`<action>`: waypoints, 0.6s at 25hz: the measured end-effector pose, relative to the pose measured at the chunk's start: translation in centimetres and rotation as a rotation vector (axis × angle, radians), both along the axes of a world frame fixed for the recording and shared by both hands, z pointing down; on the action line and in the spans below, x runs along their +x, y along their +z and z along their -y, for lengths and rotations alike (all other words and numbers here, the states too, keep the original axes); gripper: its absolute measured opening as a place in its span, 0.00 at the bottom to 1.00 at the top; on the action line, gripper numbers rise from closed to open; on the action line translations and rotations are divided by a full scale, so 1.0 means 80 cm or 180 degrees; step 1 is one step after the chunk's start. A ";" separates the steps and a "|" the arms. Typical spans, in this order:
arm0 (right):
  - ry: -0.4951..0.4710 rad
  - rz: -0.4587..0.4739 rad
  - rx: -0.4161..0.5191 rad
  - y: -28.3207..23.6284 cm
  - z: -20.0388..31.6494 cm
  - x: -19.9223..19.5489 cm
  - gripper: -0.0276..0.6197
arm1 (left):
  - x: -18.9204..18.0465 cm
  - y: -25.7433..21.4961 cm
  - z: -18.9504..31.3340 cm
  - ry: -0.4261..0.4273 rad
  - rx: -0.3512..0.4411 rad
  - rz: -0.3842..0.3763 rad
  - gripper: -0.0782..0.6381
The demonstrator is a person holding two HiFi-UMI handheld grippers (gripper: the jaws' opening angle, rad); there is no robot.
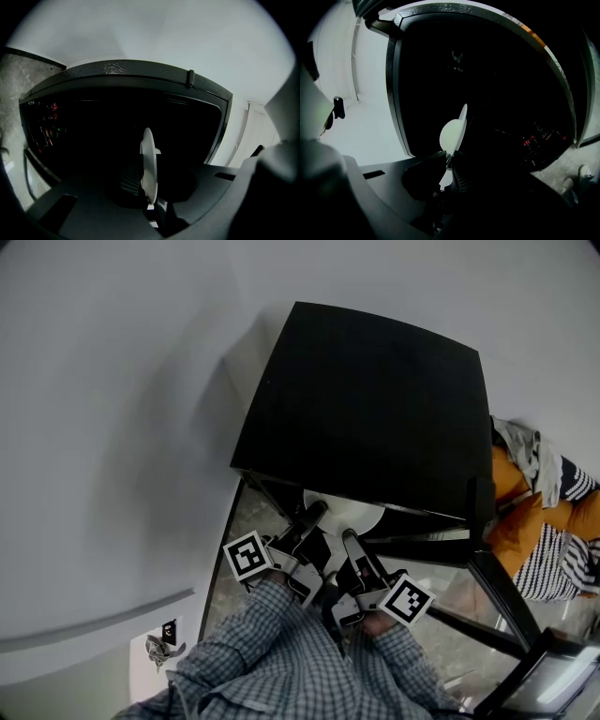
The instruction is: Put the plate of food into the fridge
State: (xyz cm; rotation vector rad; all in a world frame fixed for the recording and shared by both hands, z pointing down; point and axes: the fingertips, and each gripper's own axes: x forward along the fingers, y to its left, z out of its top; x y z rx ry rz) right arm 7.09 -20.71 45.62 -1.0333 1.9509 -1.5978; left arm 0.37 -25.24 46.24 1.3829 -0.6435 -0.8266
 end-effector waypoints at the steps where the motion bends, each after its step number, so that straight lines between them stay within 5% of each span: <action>1: 0.0018 0.0017 -0.0013 0.002 0.001 0.001 0.13 | 0.001 0.002 0.001 -0.0003 -0.0015 0.0002 0.20; 10: 0.0287 0.0227 -0.0082 0.015 0.010 0.007 0.12 | 0.006 0.012 0.012 0.0014 0.0048 0.0192 0.20; 15: 0.0344 0.0284 -0.0058 0.011 0.018 0.008 0.11 | 0.006 0.008 0.019 0.0048 0.0079 0.0101 0.20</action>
